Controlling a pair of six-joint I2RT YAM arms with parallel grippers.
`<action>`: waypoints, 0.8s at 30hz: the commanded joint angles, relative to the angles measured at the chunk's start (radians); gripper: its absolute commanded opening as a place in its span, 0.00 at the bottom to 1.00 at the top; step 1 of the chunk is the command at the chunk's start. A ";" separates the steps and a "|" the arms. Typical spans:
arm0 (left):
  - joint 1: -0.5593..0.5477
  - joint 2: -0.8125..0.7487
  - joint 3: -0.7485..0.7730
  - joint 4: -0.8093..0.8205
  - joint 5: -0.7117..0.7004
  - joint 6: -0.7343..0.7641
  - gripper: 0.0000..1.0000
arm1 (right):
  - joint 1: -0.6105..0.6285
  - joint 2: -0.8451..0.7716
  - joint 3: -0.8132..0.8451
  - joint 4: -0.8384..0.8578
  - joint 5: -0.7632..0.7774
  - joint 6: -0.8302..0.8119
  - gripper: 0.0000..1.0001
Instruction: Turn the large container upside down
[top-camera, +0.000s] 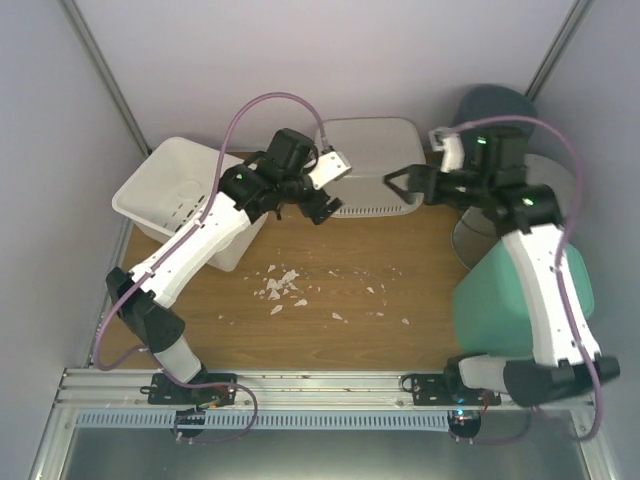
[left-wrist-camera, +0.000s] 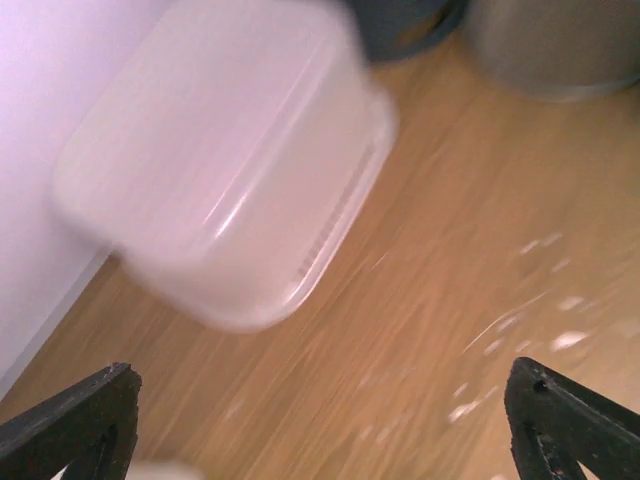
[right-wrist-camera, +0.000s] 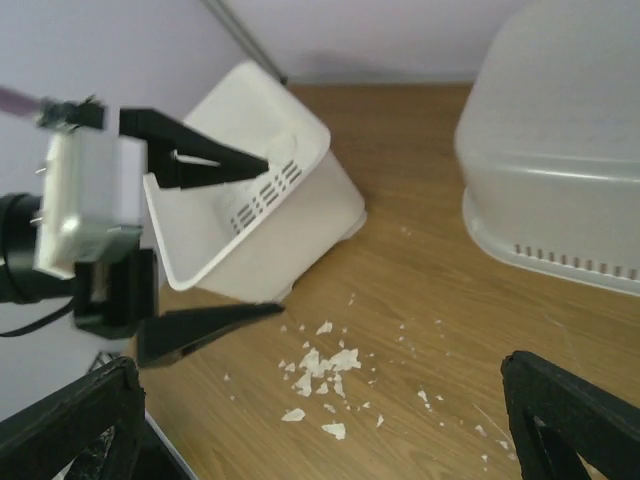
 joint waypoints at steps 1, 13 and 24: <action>0.092 0.028 -0.097 -0.166 -0.272 0.106 0.97 | 0.209 0.140 0.105 -0.060 0.265 0.016 0.96; 0.301 0.048 -0.291 -0.120 -0.376 0.114 0.84 | 0.421 0.067 -0.158 -0.158 0.559 0.217 0.95; 0.279 0.021 -0.201 -0.126 -0.418 0.124 0.80 | 0.423 -0.102 -0.547 -0.199 0.663 0.413 0.96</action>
